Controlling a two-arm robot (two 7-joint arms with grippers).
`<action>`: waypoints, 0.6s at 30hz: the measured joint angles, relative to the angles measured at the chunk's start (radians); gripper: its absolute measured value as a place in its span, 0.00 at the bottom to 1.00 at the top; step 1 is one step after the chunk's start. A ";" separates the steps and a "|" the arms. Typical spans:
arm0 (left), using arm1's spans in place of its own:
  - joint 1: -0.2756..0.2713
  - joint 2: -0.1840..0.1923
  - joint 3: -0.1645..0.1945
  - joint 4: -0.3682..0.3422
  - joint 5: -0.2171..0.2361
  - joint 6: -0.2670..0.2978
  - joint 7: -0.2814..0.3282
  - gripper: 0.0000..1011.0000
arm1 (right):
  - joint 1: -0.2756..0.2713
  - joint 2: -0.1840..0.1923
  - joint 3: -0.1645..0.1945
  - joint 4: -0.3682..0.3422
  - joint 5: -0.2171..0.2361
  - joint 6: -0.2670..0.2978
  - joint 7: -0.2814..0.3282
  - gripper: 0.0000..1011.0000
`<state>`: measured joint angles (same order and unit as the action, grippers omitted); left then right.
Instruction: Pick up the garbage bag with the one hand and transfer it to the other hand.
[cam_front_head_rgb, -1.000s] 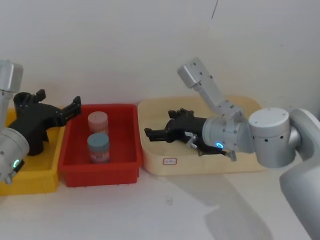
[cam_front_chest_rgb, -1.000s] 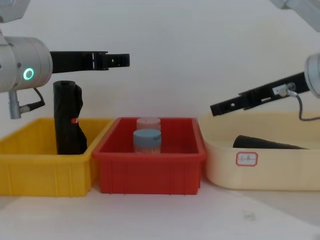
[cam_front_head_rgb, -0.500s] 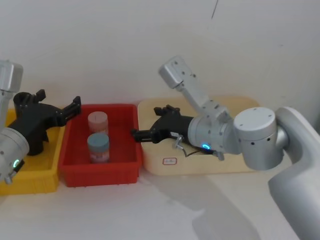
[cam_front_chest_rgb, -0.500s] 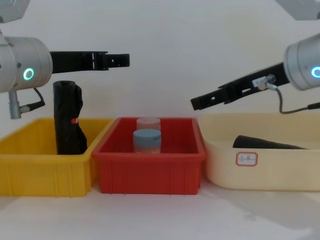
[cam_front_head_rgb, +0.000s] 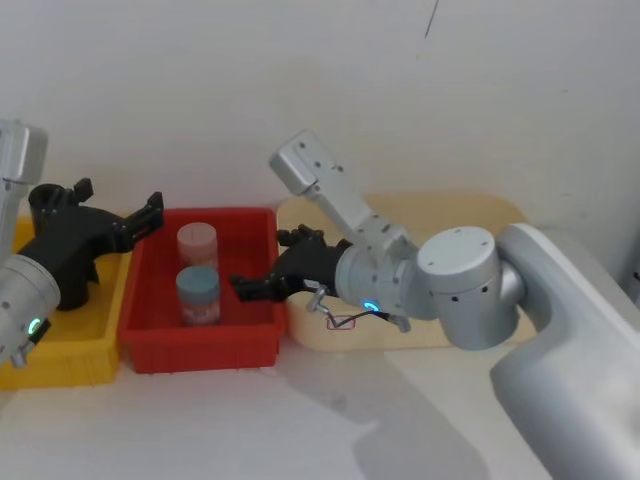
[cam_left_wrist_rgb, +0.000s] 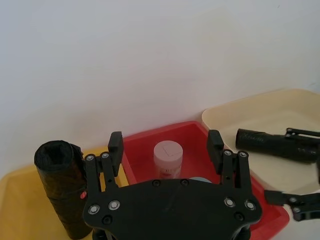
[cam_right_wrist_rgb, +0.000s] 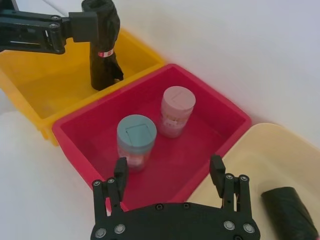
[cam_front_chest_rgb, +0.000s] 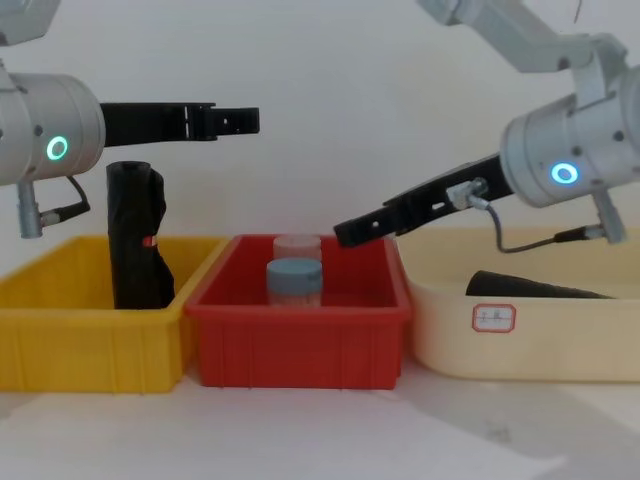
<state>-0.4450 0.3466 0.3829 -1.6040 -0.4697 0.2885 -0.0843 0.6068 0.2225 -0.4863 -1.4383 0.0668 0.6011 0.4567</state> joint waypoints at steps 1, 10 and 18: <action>0.000 0.000 0.000 0.000 0.000 0.000 0.000 0.99 | 0.005 -0.007 -0.004 0.012 -0.002 -0.001 -0.002 0.99; 0.000 0.000 0.000 0.000 0.000 0.000 0.000 0.99 | 0.035 -0.052 -0.018 0.083 -0.006 0.005 -0.009 0.99; 0.000 0.000 0.000 0.000 0.000 0.000 0.000 0.99 | 0.068 -0.093 -0.020 0.160 0.005 0.030 -0.009 0.99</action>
<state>-0.4451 0.3466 0.3828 -1.6040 -0.4697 0.2885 -0.0843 0.6749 0.1293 -0.5065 -1.2785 0.0717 0.6314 0.4473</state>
